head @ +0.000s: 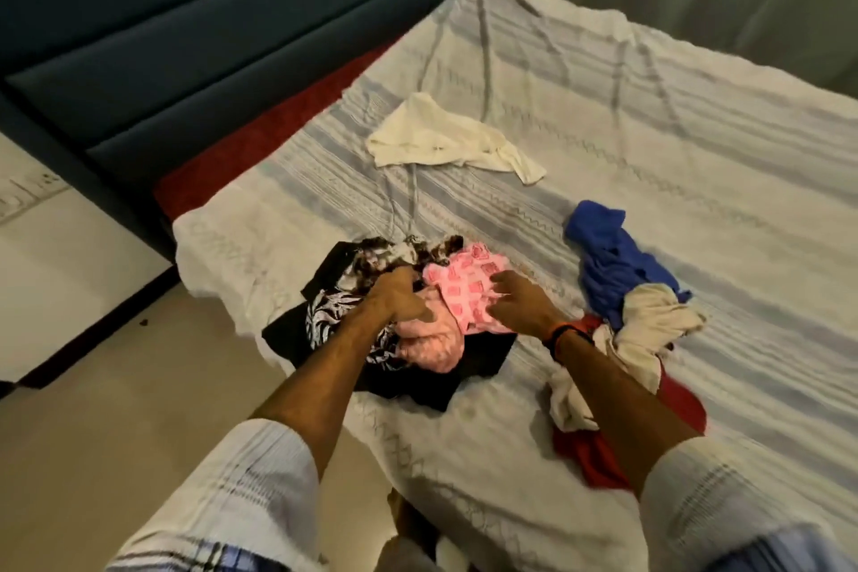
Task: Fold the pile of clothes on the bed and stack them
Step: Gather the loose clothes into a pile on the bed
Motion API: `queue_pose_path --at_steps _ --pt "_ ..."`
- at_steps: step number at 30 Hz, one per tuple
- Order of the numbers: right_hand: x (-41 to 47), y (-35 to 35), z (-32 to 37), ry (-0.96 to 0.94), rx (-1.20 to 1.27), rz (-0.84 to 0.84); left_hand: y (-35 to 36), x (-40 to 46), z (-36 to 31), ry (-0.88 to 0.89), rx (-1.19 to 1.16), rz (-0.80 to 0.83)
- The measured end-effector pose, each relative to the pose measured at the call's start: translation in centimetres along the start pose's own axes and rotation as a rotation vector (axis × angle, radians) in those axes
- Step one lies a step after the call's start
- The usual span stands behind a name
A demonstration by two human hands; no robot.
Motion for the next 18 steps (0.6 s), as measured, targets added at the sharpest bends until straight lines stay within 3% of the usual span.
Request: queue_pose_path --at_steps 9,18 --pt "-0.8 -3.4 -8.3 0.175 0.159 -0.142 8.4 2.6 -8.2 0.151 -0.040 0.068" --pt "-4.9 -9.6 -25.5 0.396 0.244 -0.288 24.3 0.6 -19.1 0.207 -0.012 0.237"
Point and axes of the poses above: each hand's wrist, its own x-axis towards the middle knuckle, its own y-axis out of the palm, z = x × y, the point moved 10 cm from there along x, towards the middle knuckle, and after that the axes turned 12 degrees about -z, right-handed, at the moved point
